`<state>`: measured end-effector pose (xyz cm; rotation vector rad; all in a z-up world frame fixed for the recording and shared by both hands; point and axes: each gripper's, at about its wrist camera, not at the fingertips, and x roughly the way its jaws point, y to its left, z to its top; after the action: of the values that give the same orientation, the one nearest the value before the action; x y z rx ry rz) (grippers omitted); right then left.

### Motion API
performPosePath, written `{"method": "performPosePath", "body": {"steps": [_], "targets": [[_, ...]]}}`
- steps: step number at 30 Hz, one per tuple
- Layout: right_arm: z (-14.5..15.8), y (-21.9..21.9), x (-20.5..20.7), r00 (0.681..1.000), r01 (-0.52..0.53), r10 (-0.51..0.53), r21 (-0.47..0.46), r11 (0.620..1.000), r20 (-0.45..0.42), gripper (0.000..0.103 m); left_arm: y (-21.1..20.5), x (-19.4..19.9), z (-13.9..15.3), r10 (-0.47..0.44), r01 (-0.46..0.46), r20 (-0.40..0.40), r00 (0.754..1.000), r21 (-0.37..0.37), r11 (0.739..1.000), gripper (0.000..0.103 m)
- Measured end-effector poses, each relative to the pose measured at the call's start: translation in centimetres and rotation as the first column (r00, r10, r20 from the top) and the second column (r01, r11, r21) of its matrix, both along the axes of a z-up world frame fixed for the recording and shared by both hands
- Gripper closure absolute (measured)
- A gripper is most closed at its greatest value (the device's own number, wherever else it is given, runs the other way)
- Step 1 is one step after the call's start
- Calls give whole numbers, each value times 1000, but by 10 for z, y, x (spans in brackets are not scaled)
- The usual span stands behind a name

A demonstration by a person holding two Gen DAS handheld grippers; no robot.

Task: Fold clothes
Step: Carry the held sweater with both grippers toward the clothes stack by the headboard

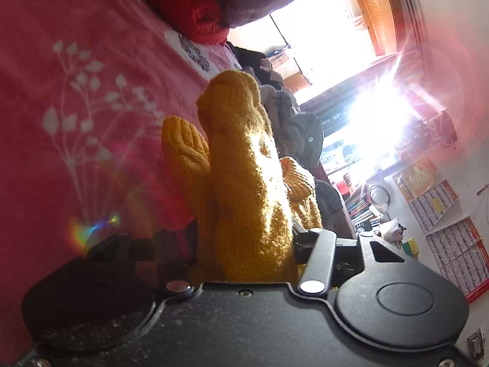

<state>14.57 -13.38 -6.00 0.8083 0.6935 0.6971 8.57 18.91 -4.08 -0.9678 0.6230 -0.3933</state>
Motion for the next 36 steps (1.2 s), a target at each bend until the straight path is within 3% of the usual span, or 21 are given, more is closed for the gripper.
{"method": "performPosePath", "body": {"steps": [15, 27, 32, 36], "targets": [[31, 127, 47, 977, -204, 206, -41, 978, 55, 41, 113, -28, -7, 216, -213, 33, 976, -89, 973, 52], [27, 188, 71, 954, -294, 292, 15, 956, 61, 41, 150, -44, -5, 303, -293, 79, 950, -114, 949, 52], [49, 211, 71, 934, -348, 340, 65, 935, 107, 41, 169, -70, 25, 370, -354, 152, 917, -123, 927, 52], [82, 244, 69, 897, -429, 409, 115, 896, 165, 41, 186, -106, 67, 462, -450, 212, 861, -103, 887, 51]]}}
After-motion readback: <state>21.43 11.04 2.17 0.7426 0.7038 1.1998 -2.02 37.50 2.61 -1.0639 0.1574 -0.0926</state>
